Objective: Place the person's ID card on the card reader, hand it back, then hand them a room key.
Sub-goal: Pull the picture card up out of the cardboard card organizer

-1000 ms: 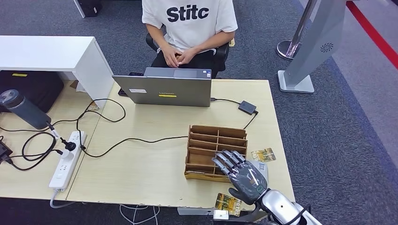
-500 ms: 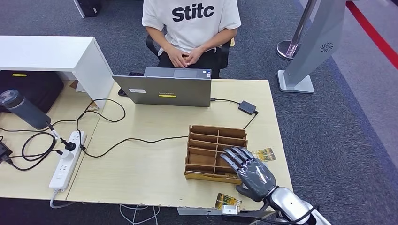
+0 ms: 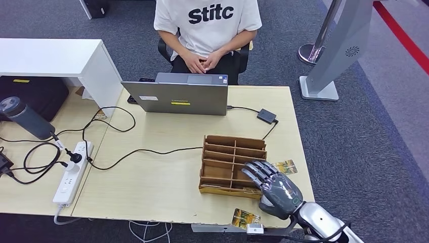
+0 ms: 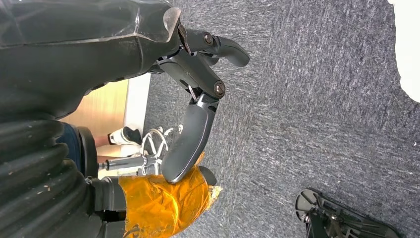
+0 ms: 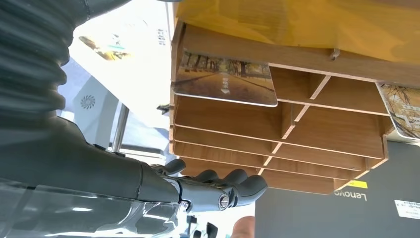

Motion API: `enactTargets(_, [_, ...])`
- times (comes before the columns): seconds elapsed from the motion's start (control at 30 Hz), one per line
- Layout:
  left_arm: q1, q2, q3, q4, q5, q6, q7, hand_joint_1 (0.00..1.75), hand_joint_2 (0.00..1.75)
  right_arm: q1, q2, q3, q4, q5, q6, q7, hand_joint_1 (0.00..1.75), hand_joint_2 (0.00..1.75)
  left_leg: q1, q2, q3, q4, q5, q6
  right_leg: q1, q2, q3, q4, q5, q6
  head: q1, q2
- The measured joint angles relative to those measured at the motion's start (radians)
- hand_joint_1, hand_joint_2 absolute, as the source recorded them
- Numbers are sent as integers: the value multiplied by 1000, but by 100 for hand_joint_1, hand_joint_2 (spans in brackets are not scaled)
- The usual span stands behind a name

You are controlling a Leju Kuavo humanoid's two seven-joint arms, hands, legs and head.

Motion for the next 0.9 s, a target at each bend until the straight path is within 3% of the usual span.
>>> enactTargets(0.33, [0, 0, 6, 0, -9, 0, 0, 0, 175, 30, -37, -1, -26, -51, 11, -43, 0, 175, 0, 0, 0, 0, 0, 0, 0, 0, 0, 0, 0, 0, 0, 0])
enactTargets(0.9, [0, 0, 6, 0, -15, 0, 0, 0, 175, 39, -44, -5, -29, -62, 10, -57, 0, 175, 0, 0, 0, 0, 0, 0, 0, 0, 0, 0, 0, 0, 0, 0])
